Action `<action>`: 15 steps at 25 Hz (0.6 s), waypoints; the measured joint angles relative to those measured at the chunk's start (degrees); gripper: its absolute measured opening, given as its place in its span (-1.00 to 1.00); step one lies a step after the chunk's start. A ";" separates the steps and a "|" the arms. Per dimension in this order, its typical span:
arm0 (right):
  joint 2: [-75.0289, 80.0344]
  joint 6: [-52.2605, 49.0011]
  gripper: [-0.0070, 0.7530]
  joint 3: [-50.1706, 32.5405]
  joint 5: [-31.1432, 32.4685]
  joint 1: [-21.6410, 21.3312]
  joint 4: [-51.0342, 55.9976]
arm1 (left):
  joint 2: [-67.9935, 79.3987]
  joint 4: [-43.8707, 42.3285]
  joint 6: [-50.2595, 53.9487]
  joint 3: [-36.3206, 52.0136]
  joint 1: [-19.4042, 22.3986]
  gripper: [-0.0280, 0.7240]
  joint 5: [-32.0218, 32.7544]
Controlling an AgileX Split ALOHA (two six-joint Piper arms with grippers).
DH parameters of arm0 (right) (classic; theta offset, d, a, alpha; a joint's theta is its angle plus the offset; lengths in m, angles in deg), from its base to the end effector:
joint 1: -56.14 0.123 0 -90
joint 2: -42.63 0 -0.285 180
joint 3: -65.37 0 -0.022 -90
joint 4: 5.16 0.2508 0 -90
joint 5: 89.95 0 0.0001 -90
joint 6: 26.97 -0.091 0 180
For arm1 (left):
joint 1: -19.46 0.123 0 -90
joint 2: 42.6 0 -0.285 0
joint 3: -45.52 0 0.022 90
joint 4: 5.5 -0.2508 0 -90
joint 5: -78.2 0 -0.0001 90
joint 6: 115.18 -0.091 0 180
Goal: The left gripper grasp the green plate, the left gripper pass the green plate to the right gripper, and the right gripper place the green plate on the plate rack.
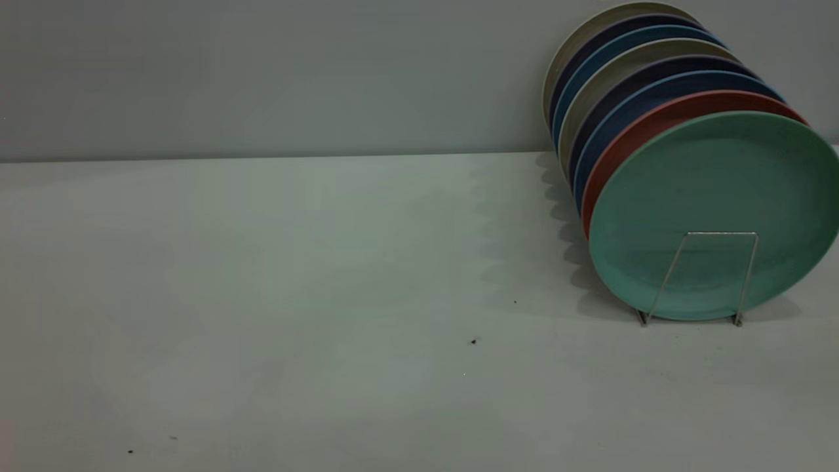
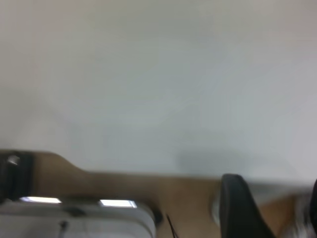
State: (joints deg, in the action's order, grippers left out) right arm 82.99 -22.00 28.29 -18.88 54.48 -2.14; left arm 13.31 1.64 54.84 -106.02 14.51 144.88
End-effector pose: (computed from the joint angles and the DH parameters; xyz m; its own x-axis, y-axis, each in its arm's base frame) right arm 0.0704 0.0025 0.3060 -0.8503 -0.0449 -0.5244 -0.0564 0.9984 0.0060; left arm 0.1302 -0.0217 0.3265 -0.8461 0.1972 -0.4951 0.2482 0.9680 -0.0385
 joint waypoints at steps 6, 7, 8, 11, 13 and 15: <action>-3.56 -4.97 -0.02 -10.78 -4.69 0.00 -3.02 | -7.66 -3.12 3.47 11.98 0.00 0.64 -2.62; -3.87 -4.97 -0.02 -12.03 -5.63 0.00 -3.02 | -8.93 -3.28 3.55 13.23 0.00 0.64 -3.10; -4.14 -4.97 -0.02 -12.64 -6.08 0.00 -3.02 | -10.19 -3.40 3.60 14.59 0.00 0.64 -3.41; -4.81 -4.97 -0.02 -12.96 -6.90 0.00 -3.02 | -13.71 -3.53 3.67 17.67 0.00 0.64 -3.70; -5.20 -4.97 -0.02 -13.07 -6.97 0.39 -3.02 | -15.93 -3.53 3.67 19.28 0.00 0.64 -3.70; -5.82 -4.97 -0.02 -13.07 -7.02 1.95 -3.02 | -18.22 -3.53 3.67 20.06 0.00 0.64 -3.70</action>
State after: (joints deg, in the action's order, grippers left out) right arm 77.17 -26.97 15.22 -25.90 56.42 -5.16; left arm -4.90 -1.88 58.51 -85.96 14.51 141.18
